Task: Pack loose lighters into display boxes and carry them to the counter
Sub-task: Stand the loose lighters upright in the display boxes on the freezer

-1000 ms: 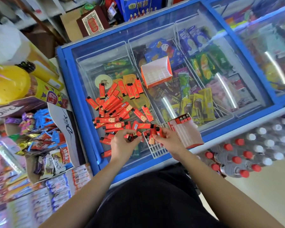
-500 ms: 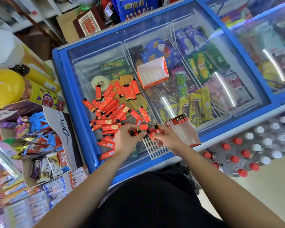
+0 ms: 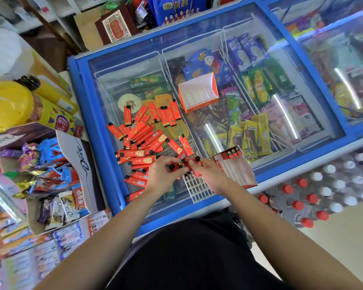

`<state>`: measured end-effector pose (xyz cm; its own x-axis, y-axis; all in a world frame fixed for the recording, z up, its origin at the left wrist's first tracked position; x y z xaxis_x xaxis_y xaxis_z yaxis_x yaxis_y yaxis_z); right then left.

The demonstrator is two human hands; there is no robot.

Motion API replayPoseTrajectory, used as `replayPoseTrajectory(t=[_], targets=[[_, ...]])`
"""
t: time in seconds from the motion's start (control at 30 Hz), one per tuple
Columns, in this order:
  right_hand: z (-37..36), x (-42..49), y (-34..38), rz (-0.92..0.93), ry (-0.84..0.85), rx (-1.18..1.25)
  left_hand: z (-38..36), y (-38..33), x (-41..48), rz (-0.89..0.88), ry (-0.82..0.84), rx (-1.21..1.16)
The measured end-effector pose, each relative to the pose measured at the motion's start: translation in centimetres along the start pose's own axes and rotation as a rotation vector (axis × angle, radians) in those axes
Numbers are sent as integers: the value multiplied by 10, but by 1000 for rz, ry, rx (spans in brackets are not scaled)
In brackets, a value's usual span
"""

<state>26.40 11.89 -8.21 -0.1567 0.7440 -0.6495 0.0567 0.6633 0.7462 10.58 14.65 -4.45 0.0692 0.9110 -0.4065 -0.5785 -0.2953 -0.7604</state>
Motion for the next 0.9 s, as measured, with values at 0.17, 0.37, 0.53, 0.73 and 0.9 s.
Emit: replayPoseTrajectory(t=[0.17,0.37,0.53,0.73,0.9], targets=[[21,4,-1,0,-89,-12,2,3,2,-45,-7,9],[25,0,-2,37,-54,-165,1,6,2,-50,-15,-8],[11,1,13,107,-112,-131,-1,10,4,-22,-13,-6],[16,-7,12,140,-176,-169,-1,14,4,-32,-22,-40],[25,-14,-2,76,-271,-33,0,14,2,-36,-29,-56]])
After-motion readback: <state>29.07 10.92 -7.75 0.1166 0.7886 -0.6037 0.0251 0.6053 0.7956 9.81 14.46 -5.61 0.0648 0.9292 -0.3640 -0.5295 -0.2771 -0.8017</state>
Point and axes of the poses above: each hand's wrist, its own x-axis towards the middle knuckle, its own z-axis out of the back of the hand, y = z × x, the point moved 9 cm from there along x, towards the middle knuckle, and after that the axes turned 1 degree about z, right-handed, at the moved point
